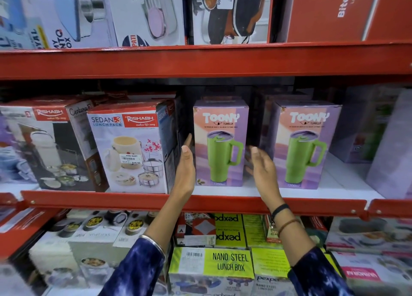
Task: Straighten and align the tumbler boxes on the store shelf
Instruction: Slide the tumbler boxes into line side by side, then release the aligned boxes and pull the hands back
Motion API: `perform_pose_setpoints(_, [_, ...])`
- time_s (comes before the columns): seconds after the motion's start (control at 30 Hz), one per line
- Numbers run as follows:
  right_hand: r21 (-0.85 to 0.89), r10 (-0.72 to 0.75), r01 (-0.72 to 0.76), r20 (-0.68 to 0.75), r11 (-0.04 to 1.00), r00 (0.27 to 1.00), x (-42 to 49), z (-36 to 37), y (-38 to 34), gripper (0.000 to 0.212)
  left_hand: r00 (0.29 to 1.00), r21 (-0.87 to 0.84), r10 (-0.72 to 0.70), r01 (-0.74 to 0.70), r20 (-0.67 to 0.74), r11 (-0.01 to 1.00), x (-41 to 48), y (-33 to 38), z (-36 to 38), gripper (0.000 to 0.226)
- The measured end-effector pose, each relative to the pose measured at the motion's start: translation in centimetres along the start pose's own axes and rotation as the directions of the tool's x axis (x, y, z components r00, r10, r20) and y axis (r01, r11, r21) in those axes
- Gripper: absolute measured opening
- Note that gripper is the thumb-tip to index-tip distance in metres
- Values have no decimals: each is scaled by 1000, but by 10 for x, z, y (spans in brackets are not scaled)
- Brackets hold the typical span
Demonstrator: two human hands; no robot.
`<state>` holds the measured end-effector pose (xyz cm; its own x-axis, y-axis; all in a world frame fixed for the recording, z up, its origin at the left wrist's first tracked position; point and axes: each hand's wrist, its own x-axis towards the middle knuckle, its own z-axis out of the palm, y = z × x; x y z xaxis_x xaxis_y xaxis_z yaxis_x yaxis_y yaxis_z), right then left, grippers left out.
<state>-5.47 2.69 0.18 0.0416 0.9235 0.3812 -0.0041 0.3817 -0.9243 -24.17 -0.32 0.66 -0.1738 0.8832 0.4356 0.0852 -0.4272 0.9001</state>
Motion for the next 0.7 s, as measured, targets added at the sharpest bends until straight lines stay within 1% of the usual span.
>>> perform_pose_setpoints(0.07, [129,67,-67,7,989,998,-7,4,-6,61,1000,6,9,-9,6,1000,-4,-2,1,59])
perform_pose_setpoints(0.1, [144,84,-85,14,986,996,-9,6,-9,67,1000,10,-1,1,1,1000,-5,-1,1,60])
perform_pose_setpoints(0.17, [147,99,-100,15,984,995,-15,8,-14,73,1000,13,-24,24,-2,1000,-6,1,2,62])
perform_pose_setpoints(0.27, [154,96,-98,17,983,995,-22,5,-16,70,1000,16,-26,26,4,1000,-11,3,1,61])
perform_pose_setpoints(0.47, [158,101,-104,28,982,995,-38,-2,-15,89,999,22,-20,19,33,1000,-35,19,-1,64])
perform_pose_setpoints(0.6, [162,70,-74,34,984,997,-50,-5,-15,105,999,22,-22,21,48,1000,-50,27,-2,64])
perform_pose_setpoints(0.7, [175,71,-75,28,982,997,-58,-6,-18,103,998,23,-26,25,52,999,-60,33,-3,66])
